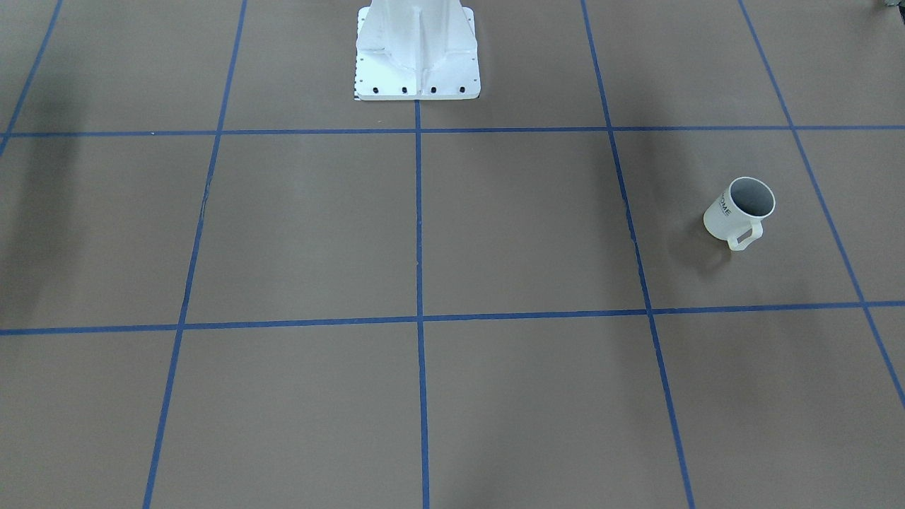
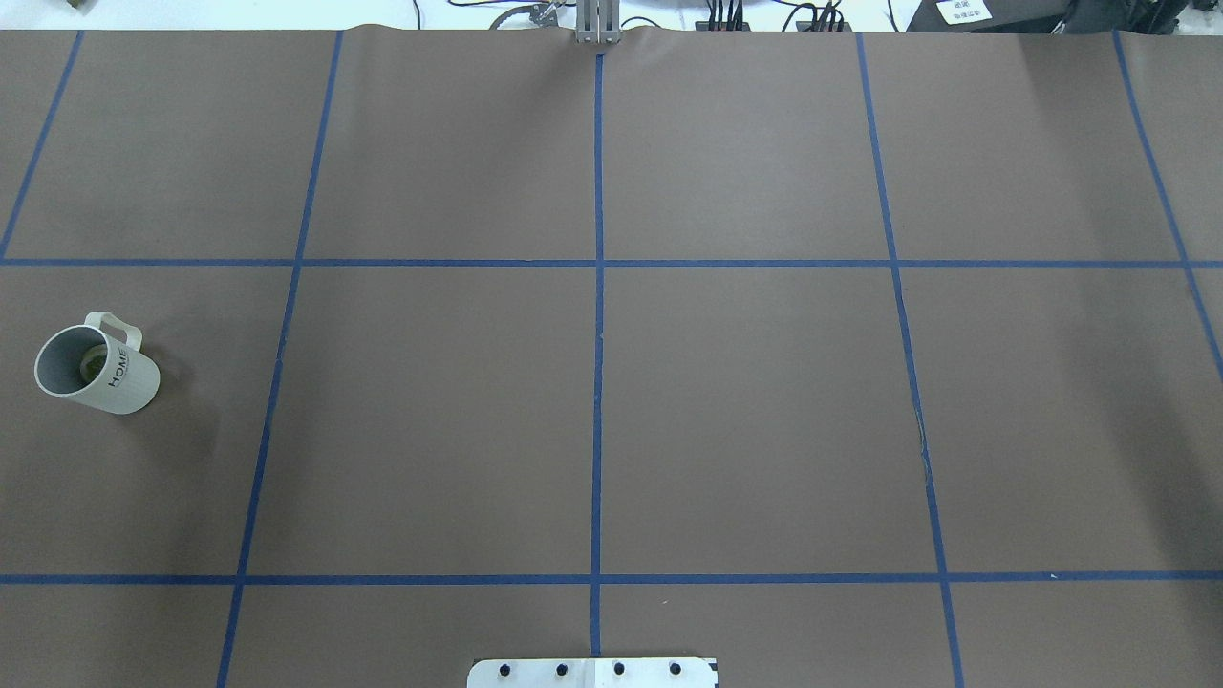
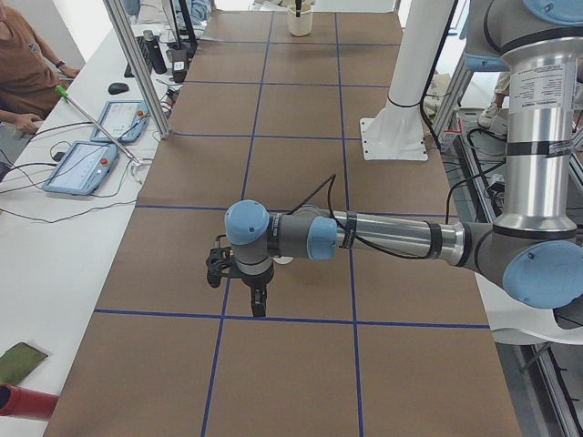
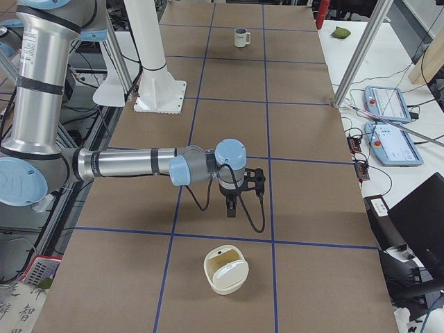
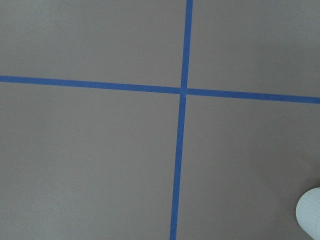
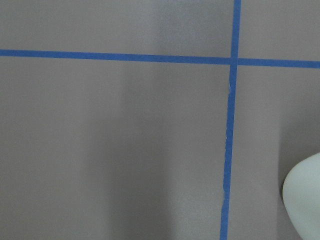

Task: Left arm hands cup to right arm to dump lemon

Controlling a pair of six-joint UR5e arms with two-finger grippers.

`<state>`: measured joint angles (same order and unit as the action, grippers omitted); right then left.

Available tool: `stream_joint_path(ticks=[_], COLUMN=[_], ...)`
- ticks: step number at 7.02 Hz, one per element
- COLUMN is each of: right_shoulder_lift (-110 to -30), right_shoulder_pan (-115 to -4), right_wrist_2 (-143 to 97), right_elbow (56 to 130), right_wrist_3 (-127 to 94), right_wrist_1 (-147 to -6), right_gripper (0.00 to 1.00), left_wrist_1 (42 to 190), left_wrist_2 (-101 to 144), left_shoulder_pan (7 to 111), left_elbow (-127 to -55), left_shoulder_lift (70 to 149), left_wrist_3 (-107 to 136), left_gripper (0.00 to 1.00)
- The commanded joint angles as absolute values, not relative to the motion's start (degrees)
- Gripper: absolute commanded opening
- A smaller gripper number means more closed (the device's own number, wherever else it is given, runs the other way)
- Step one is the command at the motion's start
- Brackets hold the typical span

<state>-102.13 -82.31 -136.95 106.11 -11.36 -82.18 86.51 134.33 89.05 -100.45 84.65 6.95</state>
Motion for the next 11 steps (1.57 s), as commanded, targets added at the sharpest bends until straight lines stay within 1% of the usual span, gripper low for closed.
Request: stream_joint_path(ticks=[1,2,3,8,11], right_shoulder_lift=[-102.3,-102.3,-102.3,-102.3,-102.1], right_shoulder_pan=[-82.4,-82.4,-82.4,-82.4,-82.4], right_wrist_2=[-136.9,-136.8,-136.8,-135.7,-135.8], right_elbow=[106.2,106.2,106.1,106.1,105.9], right_wrist_3=[-11.3,-11.3,-11.3,-11.3,-11.3], right_wrist_1=[-82.2,-82.2,-82.2,-82.1,-82.2], right_gripper=[1.0,1.0,1.0,1.0,1.0], left_wrist_1=[86.3,88.4,89.1,89.6,93.7], left_wrist_2=[134.6,134.5,134.3,134.6,135.9], left_shoulder_pan=[89.3,89.5,89.2,89.2,86.9], left_elbow=[-103.5,-105.5,-107.5,-107.4,-106.2], left_shoulder_lift=[82.2,79.6,79.0,78.5,79.5], left_wrist_3=[6.9,5.6,5.8,5.7,6.1], left_gripper=[1.0,1.0,1.0,1.0,1.0])
